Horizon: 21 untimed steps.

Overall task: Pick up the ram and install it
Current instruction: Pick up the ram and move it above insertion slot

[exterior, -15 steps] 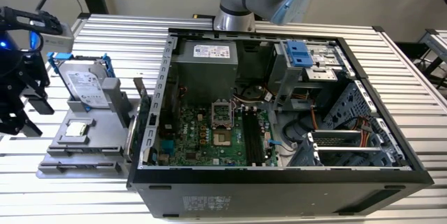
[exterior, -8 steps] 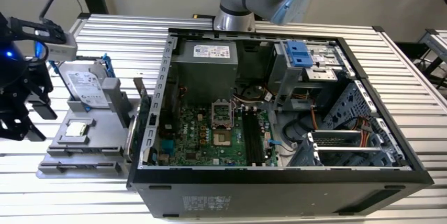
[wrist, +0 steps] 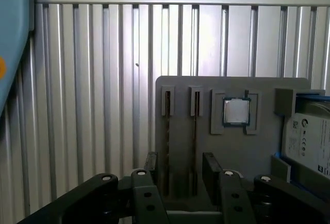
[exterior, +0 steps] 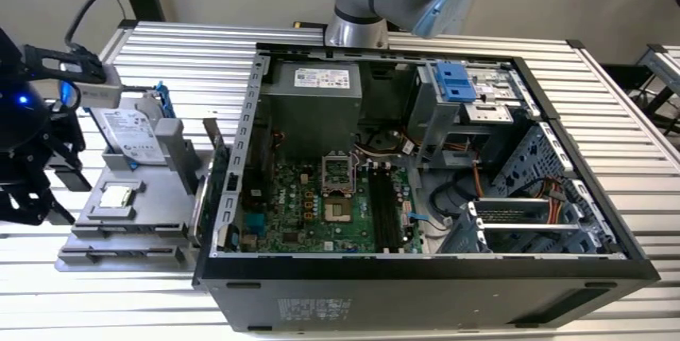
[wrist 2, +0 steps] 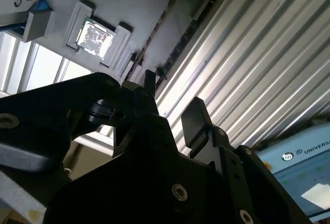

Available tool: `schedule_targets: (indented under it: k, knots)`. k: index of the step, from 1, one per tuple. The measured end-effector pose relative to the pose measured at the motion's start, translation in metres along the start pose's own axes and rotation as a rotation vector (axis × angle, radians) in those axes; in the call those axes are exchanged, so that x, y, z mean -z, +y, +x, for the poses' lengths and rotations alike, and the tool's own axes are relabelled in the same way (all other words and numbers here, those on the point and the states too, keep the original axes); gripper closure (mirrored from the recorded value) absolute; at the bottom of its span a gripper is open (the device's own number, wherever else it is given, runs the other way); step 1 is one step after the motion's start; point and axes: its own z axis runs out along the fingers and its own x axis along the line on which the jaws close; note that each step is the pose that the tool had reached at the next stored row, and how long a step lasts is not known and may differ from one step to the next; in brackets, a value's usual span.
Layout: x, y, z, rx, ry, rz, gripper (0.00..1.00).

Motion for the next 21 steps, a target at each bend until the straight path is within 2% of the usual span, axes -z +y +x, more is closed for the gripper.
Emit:
schedule_targets:
  k: [3,8,10,12,15,21]
  knots:
    - [-0.0045,-0.0001,0.0001,0.0,-0.0001,0.0,0.0]
    - [-0.0125,0.0,0.0002,0.0,-0.0058,-0.0002,0.0]
    - [-0.0154,-0.0001,0.0004,0.0,-0.0129,-0.0001,0.0]
    - [-0.0182,-0.0001,0.0004,0.0,-0.0174,-0.0001,0.0]
    - [-0.0219,-0.0002,0.0005,0.0,-0.0314,0.0,0.0]
    - [-0.0307,-0.0002,0.0005,0.0,-0.0316,-0.0001,0.0]
